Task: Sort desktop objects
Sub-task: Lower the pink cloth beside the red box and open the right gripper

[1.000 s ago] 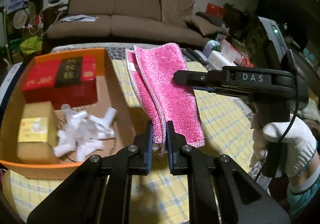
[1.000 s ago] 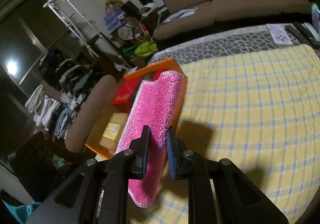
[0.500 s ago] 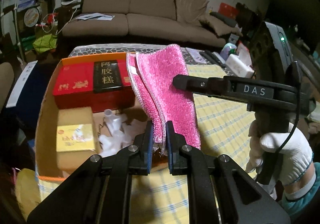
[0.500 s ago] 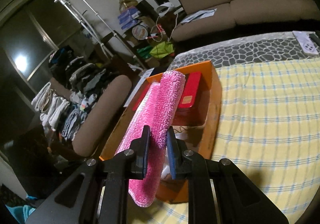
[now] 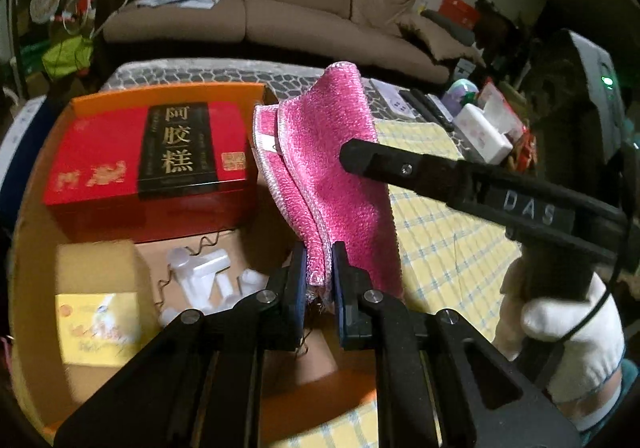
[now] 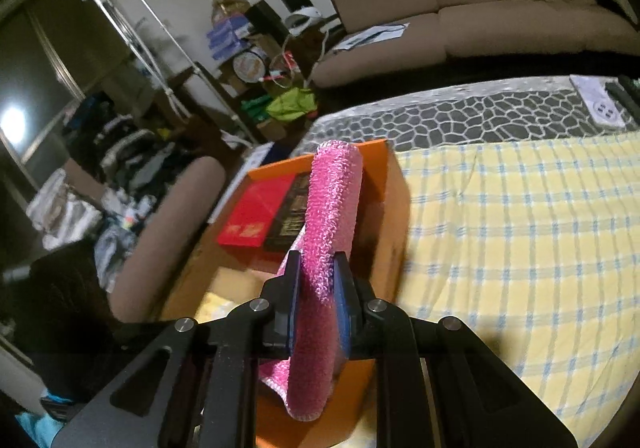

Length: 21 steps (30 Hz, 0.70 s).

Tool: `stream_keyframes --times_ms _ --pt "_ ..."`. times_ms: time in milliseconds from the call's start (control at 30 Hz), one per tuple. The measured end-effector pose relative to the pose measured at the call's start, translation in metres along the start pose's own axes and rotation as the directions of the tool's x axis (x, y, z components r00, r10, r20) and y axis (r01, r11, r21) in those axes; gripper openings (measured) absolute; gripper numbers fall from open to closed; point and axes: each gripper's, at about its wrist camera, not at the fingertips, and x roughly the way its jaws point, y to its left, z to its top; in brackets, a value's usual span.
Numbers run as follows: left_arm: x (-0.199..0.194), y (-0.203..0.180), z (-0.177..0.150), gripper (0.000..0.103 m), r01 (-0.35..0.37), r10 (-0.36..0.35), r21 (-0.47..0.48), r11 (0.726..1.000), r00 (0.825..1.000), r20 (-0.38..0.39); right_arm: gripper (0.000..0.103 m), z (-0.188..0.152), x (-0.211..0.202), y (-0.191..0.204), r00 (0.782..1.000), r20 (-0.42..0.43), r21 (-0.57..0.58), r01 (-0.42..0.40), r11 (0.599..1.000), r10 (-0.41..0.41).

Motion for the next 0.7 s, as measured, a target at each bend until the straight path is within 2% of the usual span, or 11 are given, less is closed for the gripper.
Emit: stream_keyframes --times_ms 167,333,567,667,700 --pt "0.032 0.012 0.015 0.011 0.033 -0.035 -0.050 0.998 0.998 -0.054 0.016 0.009 0.019 -0.002 0.998 -0.011 -0.052 0.068 0.996 -0.068" --pt "0.049 0.017 0.026 0.011 0.024 -0.029 -0.072 0.997 0.997 -0.068 0.016 0.018 0.035 -0.001 0.995 -0.015 -0.091 0.097 0.991 -0.099" --pt "0.062 0.033 0.030 0.012 0.004 -0.024 -0.177 0.984 0.993 -0.112 0.016 0.029 0.065 -0.006 0.989 -0.038 -0.112 0.138 0.984 -0.143" --pt "0.066 0.048 0.027 0.018 -0.003 -0.032 -0.261 0.965 0.991 -0.131 0.016 0.028 0.080 -0.009 0.984 -0.058 -0.122 0.162 0.979 -0.170" --pt "0.066 0.053 0.026 0.024 -0.003 -0.036 -0.282 0.960 0.990 -0.134 0.015 0.028 0.083 -0.011 0.985 -0.061 -0.117 0.157 0.981 -0.165"
